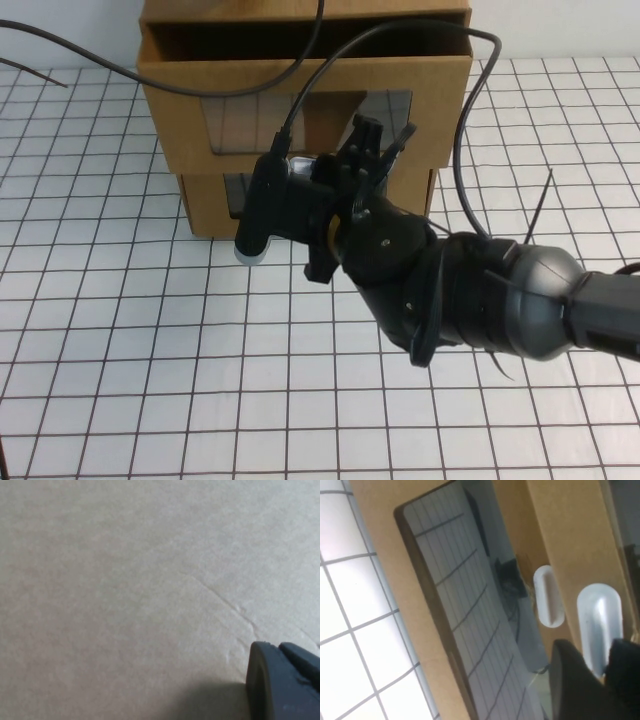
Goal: Open the shoe box
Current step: 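Pull the top drawer of the cardboard box fully open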
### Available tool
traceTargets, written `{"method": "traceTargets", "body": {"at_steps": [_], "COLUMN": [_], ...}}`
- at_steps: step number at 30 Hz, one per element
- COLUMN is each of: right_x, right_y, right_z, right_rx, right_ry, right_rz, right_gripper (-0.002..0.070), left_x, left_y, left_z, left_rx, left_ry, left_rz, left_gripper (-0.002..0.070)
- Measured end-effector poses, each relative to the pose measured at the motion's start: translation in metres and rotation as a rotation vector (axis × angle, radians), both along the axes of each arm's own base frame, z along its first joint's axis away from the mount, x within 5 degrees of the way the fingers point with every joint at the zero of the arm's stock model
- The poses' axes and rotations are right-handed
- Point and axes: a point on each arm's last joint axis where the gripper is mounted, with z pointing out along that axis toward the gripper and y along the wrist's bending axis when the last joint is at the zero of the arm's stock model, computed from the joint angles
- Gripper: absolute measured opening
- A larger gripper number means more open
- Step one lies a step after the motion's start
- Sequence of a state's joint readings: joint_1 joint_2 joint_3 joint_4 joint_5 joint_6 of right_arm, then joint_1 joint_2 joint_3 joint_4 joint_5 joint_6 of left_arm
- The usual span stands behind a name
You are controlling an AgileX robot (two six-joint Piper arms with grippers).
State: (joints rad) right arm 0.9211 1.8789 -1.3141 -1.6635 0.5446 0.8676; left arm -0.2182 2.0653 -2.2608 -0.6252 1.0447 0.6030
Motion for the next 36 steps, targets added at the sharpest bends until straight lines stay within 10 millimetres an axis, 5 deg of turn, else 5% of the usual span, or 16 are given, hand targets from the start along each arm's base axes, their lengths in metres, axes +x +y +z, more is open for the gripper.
{"method": "traceTargets", "body": {"at_steps": [21,30,36], "right_x": [0.013,0.015,0.015], "right_y": [0.008,0.008,0.008], "right_z": [-0.004,-0.004,-0.004], "right_rx": [-0.05,-0.061,-0.09], "right_ry": [-0.042,-0.059,-0.071], "right_rz": [-0.039,-0.055,-0.046], "right_gripper": [0.0144,0.0029,0.0014], "left_x": [0.0,0.0,-0.001], "left_y": [0.0,0.0,0.0], "left_z": [0.001,0.0,0.0], "left_rx": [0.002,0.006,0.007], "left_ry": [-0.003,-0.003,-0.002], "left_rz": [-0.001,-0.002,-0.004], "left_gripper": [-0.0002,-0.0002,-0.0002]}}
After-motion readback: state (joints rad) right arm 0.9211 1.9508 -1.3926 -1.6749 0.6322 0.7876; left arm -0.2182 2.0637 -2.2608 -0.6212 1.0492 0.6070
